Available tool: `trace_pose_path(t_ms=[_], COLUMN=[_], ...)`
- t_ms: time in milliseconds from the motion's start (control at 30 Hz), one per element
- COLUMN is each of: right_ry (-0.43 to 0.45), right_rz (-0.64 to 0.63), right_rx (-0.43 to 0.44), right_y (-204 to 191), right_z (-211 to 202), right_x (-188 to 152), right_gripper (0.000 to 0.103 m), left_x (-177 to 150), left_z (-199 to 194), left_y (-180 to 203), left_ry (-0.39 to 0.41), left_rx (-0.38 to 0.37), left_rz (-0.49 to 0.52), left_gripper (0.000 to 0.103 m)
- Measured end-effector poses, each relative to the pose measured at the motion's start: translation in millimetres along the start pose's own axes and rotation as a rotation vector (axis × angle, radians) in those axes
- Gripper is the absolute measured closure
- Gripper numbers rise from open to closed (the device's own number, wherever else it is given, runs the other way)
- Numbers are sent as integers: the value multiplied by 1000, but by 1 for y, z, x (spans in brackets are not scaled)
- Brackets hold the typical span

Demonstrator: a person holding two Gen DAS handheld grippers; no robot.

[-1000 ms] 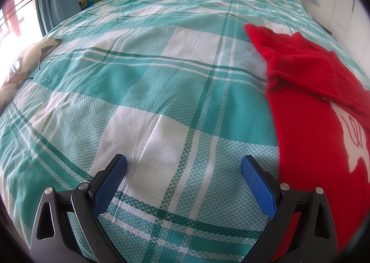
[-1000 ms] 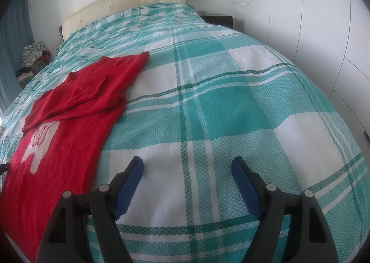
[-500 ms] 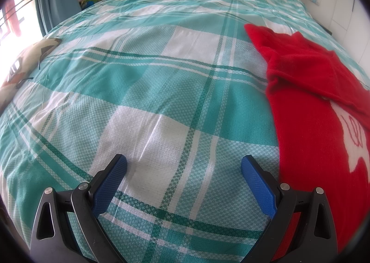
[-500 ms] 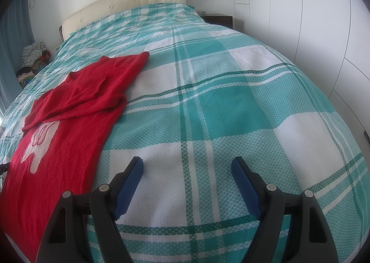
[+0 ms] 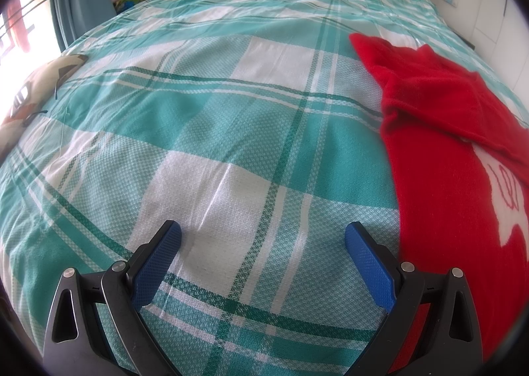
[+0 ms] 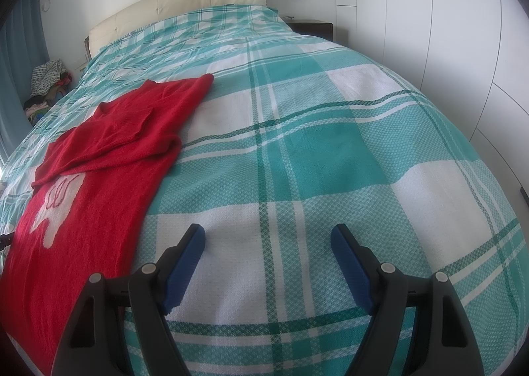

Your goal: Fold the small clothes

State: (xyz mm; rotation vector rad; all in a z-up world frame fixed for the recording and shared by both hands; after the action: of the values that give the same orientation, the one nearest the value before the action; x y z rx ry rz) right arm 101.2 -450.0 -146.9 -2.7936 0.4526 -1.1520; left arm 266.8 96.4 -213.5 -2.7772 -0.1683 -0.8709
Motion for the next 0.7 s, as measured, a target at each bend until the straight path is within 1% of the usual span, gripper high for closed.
trace_pose_path(t_ms=[167,233,300,367,400,467,500,567,600,633,700], right_ry=[1,12,36,56,68,62,31,-58,-101,-136,-185], right_rz=[-1,0,-4,-25,-31,-33,-38,-39,-27,-12,6], right_rx=[0,4,12,38,68,162,210,301,351,397,480], right_y=[0,-1,-2,-11,-18,-35,-45,-64,-73,-82,-102], right_z=[0,-1,-9,-28,-41,-65,-73,-85,-90,-96,-106], right_x=[0,0,3,6,5,-4,-13,-37,-50,-62,-84], right_gripper=[25,25,25,25,25,25,24,23,23,23,23], left_x=[0,3,8,11,8,-11,-26,-56,-67,-81,-101], left_z=[0,-6,-23,-50,-64,-85,-92,-102,-107,-112,-121], left_y=[0,-5,-18,-29,-32,-28,-23,-10,-3,2,15], left_ry=[2,20,75,138,159,155,133,65,38,19,-19], left_rx=[-5,-18,-29,-45,-74,-160,-207,-292,-328,-362,-405], left_rz=[-5,-35,-79,-77,-62,-7,29,94,117,138,177], left_gripper=[3,4,4,4,4,4,4,4,7,13,20])
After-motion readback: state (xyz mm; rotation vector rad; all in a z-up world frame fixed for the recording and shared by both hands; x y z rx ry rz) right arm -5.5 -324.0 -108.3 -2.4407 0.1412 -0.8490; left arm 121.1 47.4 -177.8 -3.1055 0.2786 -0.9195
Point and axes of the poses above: each gripper's, at about its wrist camera, not at the fingertips, and z roughly the way its jaws point, y to its right, x to its top, the point moved 9 cm from there along z, roughly the way its jaws point, and after that the axes turned 10 degrees about x, right-handed, at the moved point
